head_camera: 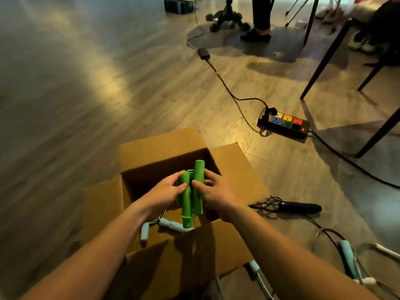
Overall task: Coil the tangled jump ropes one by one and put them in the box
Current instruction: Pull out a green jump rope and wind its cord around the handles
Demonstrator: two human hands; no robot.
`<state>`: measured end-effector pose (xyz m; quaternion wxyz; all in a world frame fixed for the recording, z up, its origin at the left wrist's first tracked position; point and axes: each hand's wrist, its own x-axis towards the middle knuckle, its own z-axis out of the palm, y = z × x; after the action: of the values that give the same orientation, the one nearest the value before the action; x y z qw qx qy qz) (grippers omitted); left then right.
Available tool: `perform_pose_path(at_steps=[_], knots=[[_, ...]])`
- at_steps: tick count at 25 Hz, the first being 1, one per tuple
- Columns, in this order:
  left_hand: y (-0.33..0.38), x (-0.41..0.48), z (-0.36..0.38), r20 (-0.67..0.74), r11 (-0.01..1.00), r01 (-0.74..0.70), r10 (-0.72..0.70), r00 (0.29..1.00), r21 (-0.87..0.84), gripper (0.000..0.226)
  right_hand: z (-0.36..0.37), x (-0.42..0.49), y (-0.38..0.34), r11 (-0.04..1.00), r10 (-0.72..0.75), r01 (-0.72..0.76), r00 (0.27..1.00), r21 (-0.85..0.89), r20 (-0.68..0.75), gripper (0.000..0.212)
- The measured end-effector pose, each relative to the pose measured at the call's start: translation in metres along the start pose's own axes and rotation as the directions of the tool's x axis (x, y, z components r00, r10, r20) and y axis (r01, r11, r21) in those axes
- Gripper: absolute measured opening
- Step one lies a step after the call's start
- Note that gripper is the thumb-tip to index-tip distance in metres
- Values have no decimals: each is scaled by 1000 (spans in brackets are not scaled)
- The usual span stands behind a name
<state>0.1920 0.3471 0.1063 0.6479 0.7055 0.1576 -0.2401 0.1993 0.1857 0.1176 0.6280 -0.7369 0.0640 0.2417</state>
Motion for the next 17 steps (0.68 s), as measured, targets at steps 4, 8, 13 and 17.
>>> perform_pose_path(at_steps=[4,8,13,17], knots=[[-43,61,-13,-224,996,35,-16,974,79,42,15,72,31,986,138,-128,986,-107,91,36],[-88,105,-26,-334,994,106,-88,938,36,38,29,129,69,944,245,-195,955,-266,168,51],[-112,140,-43,-408,983,141,-81,909,118,42,49,170,91,840,196,-132,978,-526,68,55],[-116,156,-66,-426,890,200,-7,905,410,41,63,175,95,716,117,-77,993,-694,10,51]])
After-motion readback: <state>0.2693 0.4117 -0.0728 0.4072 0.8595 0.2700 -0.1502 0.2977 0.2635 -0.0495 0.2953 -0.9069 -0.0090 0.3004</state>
